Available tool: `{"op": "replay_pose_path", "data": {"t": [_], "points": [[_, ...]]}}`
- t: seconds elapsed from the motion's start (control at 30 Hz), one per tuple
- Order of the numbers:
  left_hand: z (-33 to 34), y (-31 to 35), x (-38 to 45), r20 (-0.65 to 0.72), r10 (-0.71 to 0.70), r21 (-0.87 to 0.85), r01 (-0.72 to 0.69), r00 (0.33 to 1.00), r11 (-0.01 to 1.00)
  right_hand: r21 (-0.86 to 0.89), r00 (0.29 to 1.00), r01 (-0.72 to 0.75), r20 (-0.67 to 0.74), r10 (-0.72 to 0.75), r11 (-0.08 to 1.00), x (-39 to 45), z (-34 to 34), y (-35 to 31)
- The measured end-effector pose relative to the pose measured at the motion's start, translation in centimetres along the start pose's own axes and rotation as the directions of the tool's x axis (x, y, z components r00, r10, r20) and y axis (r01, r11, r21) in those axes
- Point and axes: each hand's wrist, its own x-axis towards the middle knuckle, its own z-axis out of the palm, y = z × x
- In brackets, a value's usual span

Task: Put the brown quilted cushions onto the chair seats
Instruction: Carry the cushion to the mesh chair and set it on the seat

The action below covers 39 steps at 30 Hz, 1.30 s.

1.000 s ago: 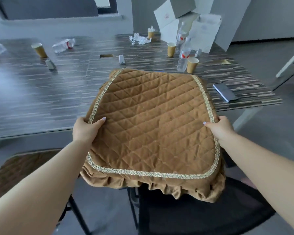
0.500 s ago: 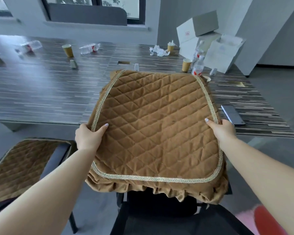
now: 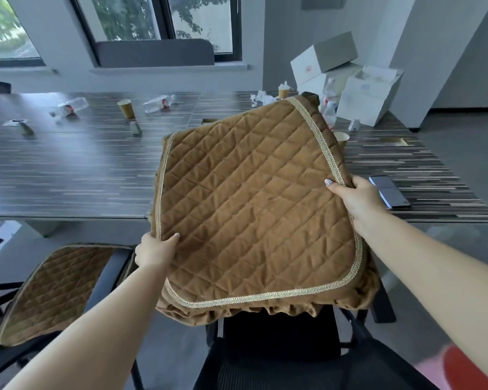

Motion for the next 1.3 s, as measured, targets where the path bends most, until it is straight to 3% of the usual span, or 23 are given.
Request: {"op": "replay_pose_path", "data": {"t": [0.13, 0.27, 0.37, 0.47, 0.53, 0.63, 0.77, 0.83, 0.9, 0.97, 1.0, 1.03, 1.13, 1.2, 1.3], "points": [[0.3, 3.7, -3.4, 0.023, 0.274, -0.012, -0.274, 0.961, 0.962, -0.135, 0.982, 0.160, 0.119, -0.144, 0.978, -1.4, 0.9, -1.6], [0.6, 8.5, -7.8, 0.023, 0.657, -0.046, -0.656, 0.753, 0.753, -0.331, 0.933, 0.322, 0.271, -0.238, 0.887, -2.9, 2.8, -3.1], [0.3, 10.7, -9.8, 0.015, 0.815, -0.018, -0.815, 0.579, 0.579, -0.563, 0.856, 0.512, 0.401, -0.327, 0.649, -4.1, 3.4, -4.4], [-0.1, 11.8, -10.5, 0.046, 0.949, 0.245, -0.924, 0.312, 0.292, -0.613, 0.714, 0.693, 0.508, -0.483, 0.379, -5.2, 3.4, -6.0], [-0.3, 12.5, -10.9, 0.186, 0.951, 0.376, -0.912, 0.247, 0.163, -0.589, 0.604, 0.774, 0.578, -0.549, 0.232, -5.3, 3.5, -6.7], [-0.6, 13.7, -11.7, 0.290, 0.892, 0.448, -0.873, 0.346, 0.193, -0.516, 0.503, 0.837, 0.596, -0.626, 0.181, -5.2, 3.9, -7.3], [-1.2, 14.0, -11.6, 0.183, 0.876, 0.469, -0.823, 0.447, 0.322, -0.496, 0.448, 0.849, 0.489, -0.748, 0.185, -4.9, 4.3, -7.0], [-1.7, 13.6, -11.3, 0.138, 0.826, 0.397, -0.795, 0.546, 0.459, -0.525, 0.495, 0.815, 0.410, -0.766, 0.245, -4.4, 4.0, -6.2], [-2.4, 12.9, -10.5, 0.095, 0.745, 0.279, -0.736, 0.661, 0.617, -0.534, 0.644, 0.724, 0.295, -0.706, 0.438, -3.8, 3.1, -4.4], [-3.0, 12.3, -9.3, 0.065, 0.653, 0.096, -0.656, 0.755, 0.749, -0.421, 0.876, 0.469, 0.111, -0.470, 0.776, -3.3, 2.0, -1.5], [-3.4, 12.2, -8.8, 0.049, 0.608, -0.009, -0.608, 0.793, 0.794, -0.348, 0.961, 0.265, 0.026, -0.274, 0.899, -3.1, 1.4, 0.1], [-3.6, 12.0, -8.4, 0.035, 0.558, -0.125, -0.551, 0.829, 0.825, -0.297, 0.997, 0.057, -0.030, -0.069, 0.953, -3.0, 0.9, 2.1], [-4.6, 11.7, -7.8, 0.097, 0.409, -0.484, -0.316, 0.908, 0.816, -0.176, 0.933, -0.359, -0.089, 0.348, 0.917, -2.8, -0.3, 7.8], [-5.5, 11.3, -7.2, 0.162, 0.345, -0.637, -0.169, 0.925, 0.752, -0.086, 0.867, -0.498, -0.071, 0.493, 0.863, -2.0, -0.7, 10.9], [-6.6, 10.2, -6.0, 0.173, 0.279, -0.695, -0.084, 0.944, 0.714, 0.014, 0.804, -0.595, 0.025, 0.595, 0.804, -0.9, -0.1, 13.1]]}}
